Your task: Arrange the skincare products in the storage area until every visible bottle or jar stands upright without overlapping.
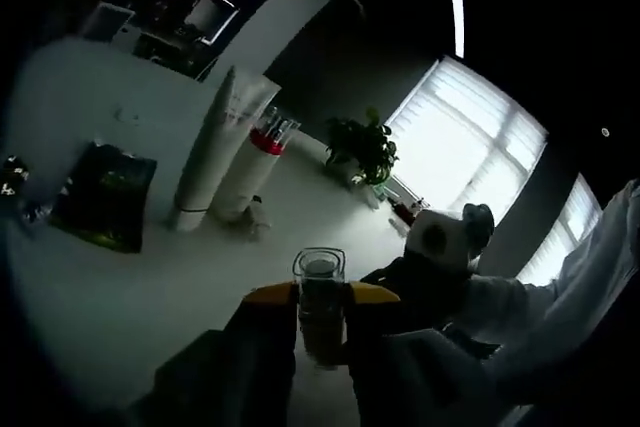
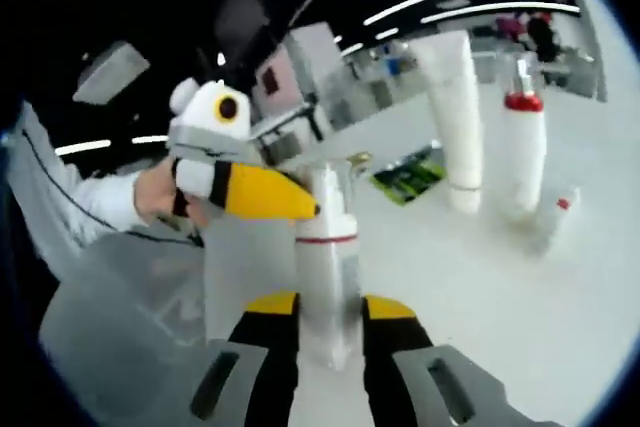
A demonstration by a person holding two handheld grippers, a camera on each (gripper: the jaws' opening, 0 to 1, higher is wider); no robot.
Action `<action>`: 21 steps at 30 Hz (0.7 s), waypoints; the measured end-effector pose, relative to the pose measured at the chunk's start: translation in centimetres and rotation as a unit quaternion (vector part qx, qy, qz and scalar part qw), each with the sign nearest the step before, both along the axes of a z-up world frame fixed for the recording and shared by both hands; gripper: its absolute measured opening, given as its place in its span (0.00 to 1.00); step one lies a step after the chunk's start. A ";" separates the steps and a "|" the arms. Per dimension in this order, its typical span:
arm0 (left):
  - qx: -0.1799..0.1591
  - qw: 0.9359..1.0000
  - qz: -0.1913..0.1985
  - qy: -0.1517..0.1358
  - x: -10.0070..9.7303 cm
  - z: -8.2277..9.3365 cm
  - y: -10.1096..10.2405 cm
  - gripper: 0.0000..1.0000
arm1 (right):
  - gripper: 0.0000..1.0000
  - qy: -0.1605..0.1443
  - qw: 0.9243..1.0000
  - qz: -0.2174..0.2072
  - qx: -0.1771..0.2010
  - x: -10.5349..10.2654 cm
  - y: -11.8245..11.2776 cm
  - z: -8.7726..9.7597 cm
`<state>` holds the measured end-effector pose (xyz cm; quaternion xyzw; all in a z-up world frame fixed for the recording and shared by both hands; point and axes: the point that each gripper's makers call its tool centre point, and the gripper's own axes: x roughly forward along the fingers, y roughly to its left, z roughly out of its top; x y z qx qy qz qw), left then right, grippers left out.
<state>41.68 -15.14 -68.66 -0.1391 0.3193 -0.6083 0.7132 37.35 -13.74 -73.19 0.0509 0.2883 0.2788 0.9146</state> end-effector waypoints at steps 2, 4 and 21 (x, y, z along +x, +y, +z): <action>0.008 1.000 0.019 -0.018 0.1 0.0 0.0 0.13 | 0.16 -0.021 0.999 -0.008 -0.028 0.5 -0.3 -0.1; 0.011 0.999 0.031 -0.021 0.3 0.0 0.0 0.13 | 0.15 -0.040 0.997 -0.015 -0.060 1.0 -0.7 -0.2; 0.009 0.998 0.003 -0.065 -0.9 0.6 -0.1 0.15 | 0.12 -0.094 0.995 0.020 -0.025 0.5 -1.2 0.1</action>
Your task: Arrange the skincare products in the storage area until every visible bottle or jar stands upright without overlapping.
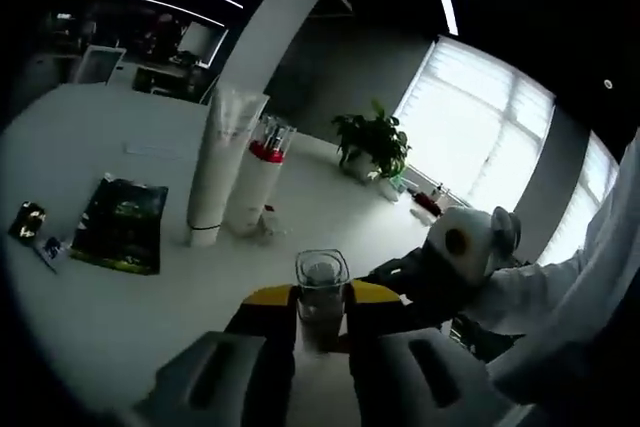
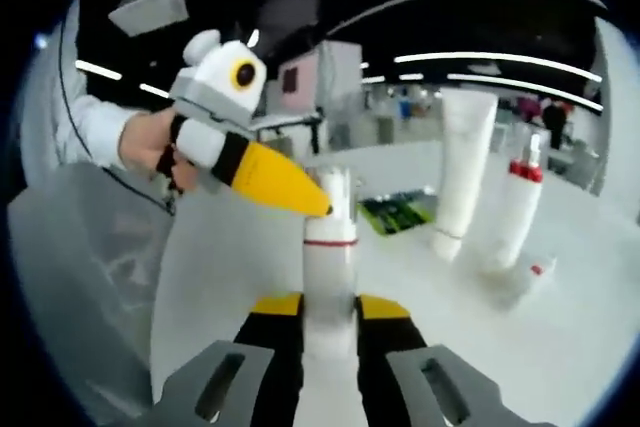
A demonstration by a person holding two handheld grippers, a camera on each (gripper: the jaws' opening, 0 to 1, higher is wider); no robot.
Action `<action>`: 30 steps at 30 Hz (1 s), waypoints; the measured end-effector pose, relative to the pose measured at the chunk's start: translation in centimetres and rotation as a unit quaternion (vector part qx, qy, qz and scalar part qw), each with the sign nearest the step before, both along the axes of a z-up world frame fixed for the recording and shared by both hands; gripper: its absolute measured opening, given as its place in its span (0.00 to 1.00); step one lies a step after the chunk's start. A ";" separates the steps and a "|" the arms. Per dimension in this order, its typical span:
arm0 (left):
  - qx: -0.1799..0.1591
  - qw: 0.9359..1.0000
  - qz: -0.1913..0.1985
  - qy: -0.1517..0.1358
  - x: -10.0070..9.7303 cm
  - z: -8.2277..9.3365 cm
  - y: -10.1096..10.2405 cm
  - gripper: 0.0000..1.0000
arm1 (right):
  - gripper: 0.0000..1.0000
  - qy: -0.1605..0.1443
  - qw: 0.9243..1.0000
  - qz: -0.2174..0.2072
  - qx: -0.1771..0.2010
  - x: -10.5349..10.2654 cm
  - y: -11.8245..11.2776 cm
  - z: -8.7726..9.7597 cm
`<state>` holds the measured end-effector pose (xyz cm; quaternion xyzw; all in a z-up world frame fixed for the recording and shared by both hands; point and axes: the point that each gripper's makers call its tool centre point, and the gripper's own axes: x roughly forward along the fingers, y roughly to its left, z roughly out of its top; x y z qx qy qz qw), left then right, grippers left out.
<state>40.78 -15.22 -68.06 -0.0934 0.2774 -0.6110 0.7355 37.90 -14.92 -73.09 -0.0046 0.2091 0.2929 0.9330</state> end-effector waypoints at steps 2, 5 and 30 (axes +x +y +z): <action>-0.011 1.000 -0.013 0.000 -0.3 0.6 -0.2 0.15 | 0.12 0.001 1.000 0.005 0.024 -0.1 0.3 0.4; -0.016 0.999 -0.031 0.002 -0.4 1.1 -0.1 0.16 | 0.12 0.013 0.998 0.019 0.056 -0.5 0.5 0.8; 0.010 0.995 -0.092 -0.022 0.3 1.2 0.5 0.17 | 0.11 0.025 0.999 0.027 0.025 -1.1 1.1 2.1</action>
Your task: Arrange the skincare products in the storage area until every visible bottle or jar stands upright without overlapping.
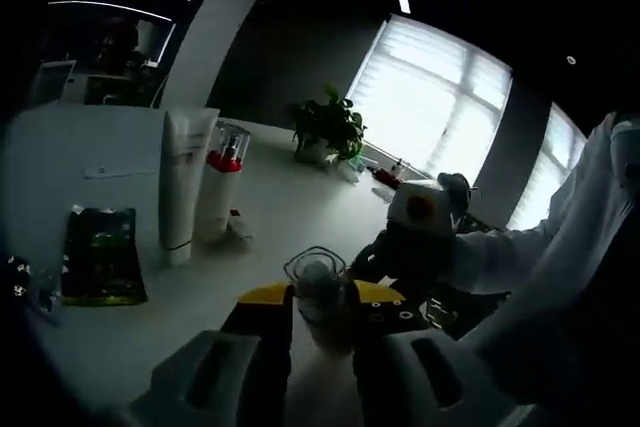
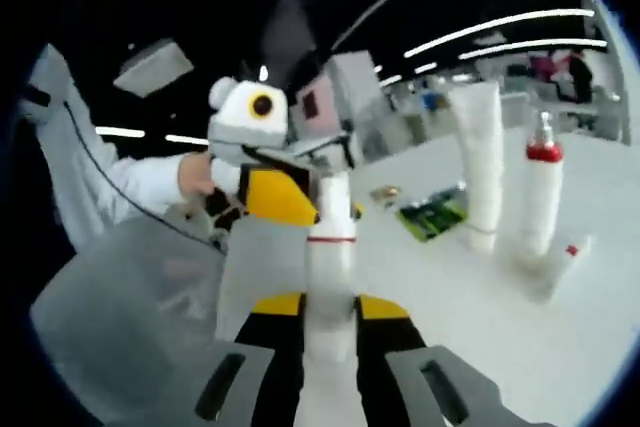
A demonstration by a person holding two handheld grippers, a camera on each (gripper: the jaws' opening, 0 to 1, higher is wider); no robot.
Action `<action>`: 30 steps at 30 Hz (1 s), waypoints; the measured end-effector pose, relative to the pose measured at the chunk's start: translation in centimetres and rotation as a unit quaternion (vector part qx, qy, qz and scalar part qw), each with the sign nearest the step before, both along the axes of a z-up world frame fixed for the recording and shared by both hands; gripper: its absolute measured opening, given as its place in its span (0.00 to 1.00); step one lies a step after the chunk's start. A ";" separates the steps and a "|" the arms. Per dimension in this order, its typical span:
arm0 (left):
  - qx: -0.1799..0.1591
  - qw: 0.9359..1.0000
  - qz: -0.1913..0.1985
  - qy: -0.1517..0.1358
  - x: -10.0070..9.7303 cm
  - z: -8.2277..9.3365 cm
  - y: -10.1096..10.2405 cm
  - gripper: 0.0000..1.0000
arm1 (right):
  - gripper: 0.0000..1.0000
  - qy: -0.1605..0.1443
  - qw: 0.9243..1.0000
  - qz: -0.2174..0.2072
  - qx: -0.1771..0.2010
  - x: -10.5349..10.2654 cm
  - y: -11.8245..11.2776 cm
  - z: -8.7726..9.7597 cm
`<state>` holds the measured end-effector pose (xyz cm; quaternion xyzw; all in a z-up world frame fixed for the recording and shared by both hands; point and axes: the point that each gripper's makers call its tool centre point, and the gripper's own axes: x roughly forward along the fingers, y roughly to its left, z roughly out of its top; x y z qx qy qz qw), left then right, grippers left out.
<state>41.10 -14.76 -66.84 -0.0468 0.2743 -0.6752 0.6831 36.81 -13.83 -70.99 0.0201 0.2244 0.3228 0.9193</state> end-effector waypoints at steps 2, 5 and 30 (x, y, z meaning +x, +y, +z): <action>0.004 1.000 0.008 -0.004 0.1 -0.3 -0.1 0.17 | 0.11 -0.024 0.998 -0.010 -0.061 0.3 -0.6 -0.3; 0.014 1.000 0.027 -0.002 0.5 -0.8 -0.2 0.16 | 0.11 -0.044 0.991 -0.025 -0.126 0.6 -1.2 -0.4; -0.026 0.997 0.067 0.036 1.6 -0.1 -0.8 0.14 | 0.11 -0.153 0.917 -0.055 -0.363 2.3 -3.4 2.1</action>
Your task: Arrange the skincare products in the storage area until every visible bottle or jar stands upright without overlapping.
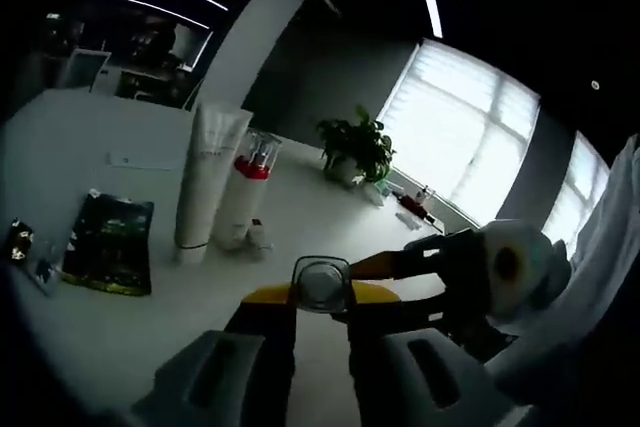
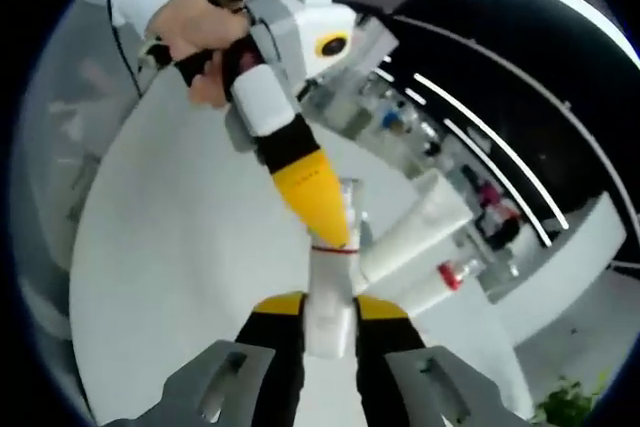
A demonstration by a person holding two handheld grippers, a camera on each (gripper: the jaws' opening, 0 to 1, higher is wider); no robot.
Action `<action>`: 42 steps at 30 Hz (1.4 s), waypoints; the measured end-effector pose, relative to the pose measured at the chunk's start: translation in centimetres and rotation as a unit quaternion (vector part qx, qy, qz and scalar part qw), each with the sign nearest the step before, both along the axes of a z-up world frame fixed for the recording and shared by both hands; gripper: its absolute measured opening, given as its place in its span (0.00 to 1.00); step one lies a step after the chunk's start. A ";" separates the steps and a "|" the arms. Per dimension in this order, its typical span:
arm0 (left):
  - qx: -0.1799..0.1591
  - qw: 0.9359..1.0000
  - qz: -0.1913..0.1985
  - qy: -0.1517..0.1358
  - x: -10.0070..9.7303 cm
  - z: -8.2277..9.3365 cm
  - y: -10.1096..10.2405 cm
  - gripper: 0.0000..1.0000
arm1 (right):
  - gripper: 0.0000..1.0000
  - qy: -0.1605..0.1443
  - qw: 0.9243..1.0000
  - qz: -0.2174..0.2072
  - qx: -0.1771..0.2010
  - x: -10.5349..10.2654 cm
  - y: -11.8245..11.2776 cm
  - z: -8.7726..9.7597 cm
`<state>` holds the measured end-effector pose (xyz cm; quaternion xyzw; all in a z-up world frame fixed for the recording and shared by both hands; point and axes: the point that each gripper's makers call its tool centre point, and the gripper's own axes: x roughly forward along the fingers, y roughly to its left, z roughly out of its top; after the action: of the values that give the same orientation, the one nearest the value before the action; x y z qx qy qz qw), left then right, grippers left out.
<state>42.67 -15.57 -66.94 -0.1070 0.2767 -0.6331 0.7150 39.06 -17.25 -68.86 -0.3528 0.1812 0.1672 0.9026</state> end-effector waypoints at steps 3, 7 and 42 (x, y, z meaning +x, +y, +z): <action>0.007 1.000 0.000 0.002 0.4 -0.2 0.3 0.14 | 0.11 -0.004 1.000 0.006 0.005 0.1 0.1 0.1; 0.024 1.000 -0.001 -0.004 1.1 -0.8 0.9 0.14 | 0.00 0.003 1.000 0.006 0.004 0.1 -0.1 -0.4; 0.096 0.995 -0.031 0.013 -2.5 -1.1 1.1 0.14 | 0.15 0.063 0.997 -0.001 0.047 0.8 2.0 -3.8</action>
<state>40.14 -14.46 -68.01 -0.0371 0.3485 -0.6240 0.6984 39.84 -15.24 -72.69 -0.2985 0.2297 0.1962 0.9054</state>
